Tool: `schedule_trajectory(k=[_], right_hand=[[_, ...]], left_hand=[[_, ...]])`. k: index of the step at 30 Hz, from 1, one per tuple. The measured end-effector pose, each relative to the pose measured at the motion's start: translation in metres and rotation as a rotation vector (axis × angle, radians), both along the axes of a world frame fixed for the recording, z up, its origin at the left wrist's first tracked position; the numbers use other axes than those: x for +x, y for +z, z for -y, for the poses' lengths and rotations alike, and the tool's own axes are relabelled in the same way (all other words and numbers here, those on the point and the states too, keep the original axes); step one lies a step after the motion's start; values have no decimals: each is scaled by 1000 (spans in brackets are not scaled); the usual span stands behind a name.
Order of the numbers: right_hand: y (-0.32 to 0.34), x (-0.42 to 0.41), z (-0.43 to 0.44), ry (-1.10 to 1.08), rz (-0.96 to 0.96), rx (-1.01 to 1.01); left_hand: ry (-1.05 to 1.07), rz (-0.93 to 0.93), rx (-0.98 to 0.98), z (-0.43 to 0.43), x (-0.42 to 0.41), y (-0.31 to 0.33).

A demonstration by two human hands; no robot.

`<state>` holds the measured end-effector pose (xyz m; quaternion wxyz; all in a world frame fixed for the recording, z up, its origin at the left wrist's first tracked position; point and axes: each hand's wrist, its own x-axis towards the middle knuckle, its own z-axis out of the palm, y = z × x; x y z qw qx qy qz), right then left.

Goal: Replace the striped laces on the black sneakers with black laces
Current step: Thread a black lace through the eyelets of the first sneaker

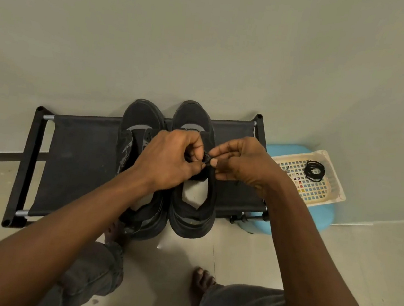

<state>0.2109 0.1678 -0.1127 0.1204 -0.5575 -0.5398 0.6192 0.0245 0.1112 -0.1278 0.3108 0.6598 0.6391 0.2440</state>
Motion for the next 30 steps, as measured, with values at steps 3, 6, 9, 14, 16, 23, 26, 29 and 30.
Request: schedule_trajectory(k=[3,6,9,14,16,23,26,29,30], right_hand=[[1,0,1,-20,17,-24],[1,0,1,-42,25,-47],[2,-1,1,-54,38,-48],[0,1,0,-67,46,-56],[0,1,-1,-64,45,-62],[2,9,-4,-97,-14,-122],[2,9,-3,-81,-37,-131],[3,10,-3,-65,-52,-125],[3,11,-3,-60,-56,-121]], left_hand=[[4,51,-59,-3,-4,3],[24,97,-97,-5,-8,4],[30,81,-86,-5,-7,6],[46,68,-56,-6,-4,5],[50,63,-35,-6,-2,4],[17,109,-53,-3,1,-4],[49,105,-64,-5,1,-5],[81,106,-75,-6,4,-2],[93,101,-72,-6,5,-2]])
